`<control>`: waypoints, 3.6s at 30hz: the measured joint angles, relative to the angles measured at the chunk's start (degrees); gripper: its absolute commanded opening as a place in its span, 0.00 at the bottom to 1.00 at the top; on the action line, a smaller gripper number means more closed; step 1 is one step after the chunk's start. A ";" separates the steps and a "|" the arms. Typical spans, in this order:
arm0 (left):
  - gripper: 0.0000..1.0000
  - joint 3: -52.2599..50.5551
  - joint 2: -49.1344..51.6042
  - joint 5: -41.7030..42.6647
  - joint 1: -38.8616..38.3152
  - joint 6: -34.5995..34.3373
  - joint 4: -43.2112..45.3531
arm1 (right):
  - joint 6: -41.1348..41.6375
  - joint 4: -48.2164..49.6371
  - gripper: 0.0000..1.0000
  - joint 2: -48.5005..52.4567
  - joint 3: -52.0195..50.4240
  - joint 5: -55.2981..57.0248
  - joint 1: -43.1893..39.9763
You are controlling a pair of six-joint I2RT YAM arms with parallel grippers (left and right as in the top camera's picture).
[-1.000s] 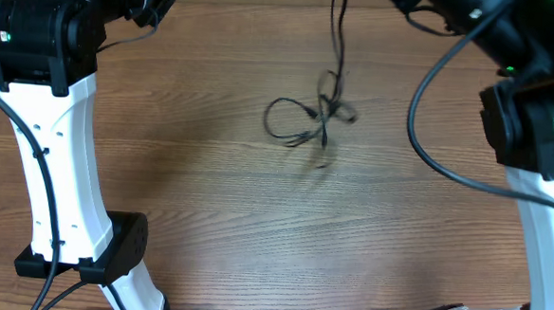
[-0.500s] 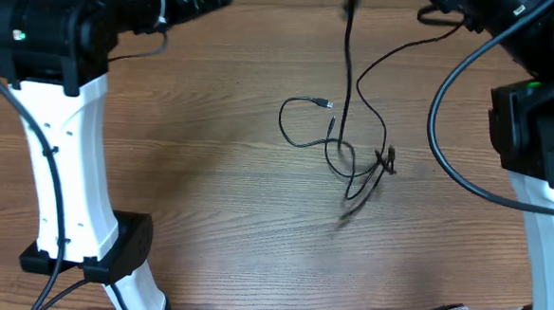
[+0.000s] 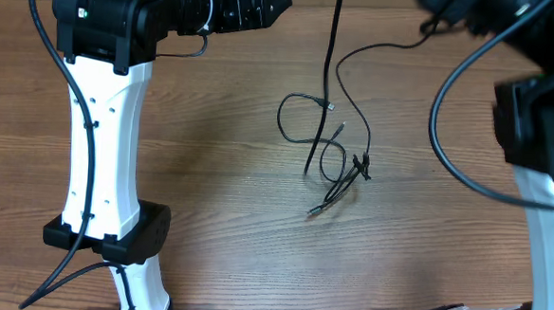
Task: Untangle cables
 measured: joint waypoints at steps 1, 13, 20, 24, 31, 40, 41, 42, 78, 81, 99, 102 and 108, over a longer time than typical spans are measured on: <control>0.88 0.00 0.00 0.00 -0.15 0.02 0.04 | -2.80 -7.61 0.04 -0.22 0.26 0.09 0.07; 0.89 0.00 0.02 0.35 -0.20 0.17 -0.66 | -2.47 18.03 0.04 7.54 -2.25 -11.69 -4.37; 0.88 0.00 0.02 0.35 -0.20 0.85 -0.61 | -7.65 -13.70 0.04 2.01 -0.57 -21.51 -4.09; 0.88 0.00 0.02 0.33 -0.20 1.01 -0.63 | -6.93 -24.98 0.04 5.40 -1.53 -16.26 -4.07; 0.88 -0.02 0.04 0.33 -0.20 1.05 -0.79 | 2.82 22.71 0.04 10.95 -3.93 -28.37 -2.91; 0.86 -0.02 0.04 0.35 -0.20 0.81 -0.50 | 1.86 7.17 0.04 6.56 -1.81 -35.95 -2.25; 0.85 0.00 0.04 0.33 -0.20 0.44 -0.17 | 1.84 5.20 0.04 6.95 -1.81 -35.26 -2.25; 0.84 -0.02 0.04 0.33 -0.20 -0.42 0.24 | 1.79 2.84 0.04 7.30 -1.88 -34.10 -2.25; 0.87 0.00 3.87 1.84 -4.26 7.63 3.65 | 1.88 -4.85 0.04 8.70 -2.25 -22.82 -0.96; 0.88 0.00 5.29 1.84 -4.26 8.66 6.32 | 1.86 -4.85 0.04 8.70 -2.25 -22.95 -0.96; 0.94 -0.02 7.15 5.25 -4.26 2.69 22.58 | -1.55 -12.11 0.04 8.70 -2.25 -24.59 0.02; 0.93 -0.02 7.15 7.48 -4.26 2.36 22.67 | -1.60 -11.19 0.04 8.70 -2.25 -24.61 0.02; 0.84 -0.02 7.15 9.60 -4.26 2.32 17.00 | 0.11 -5.55 0.04 8.70 -2.25 -24.76 -0.17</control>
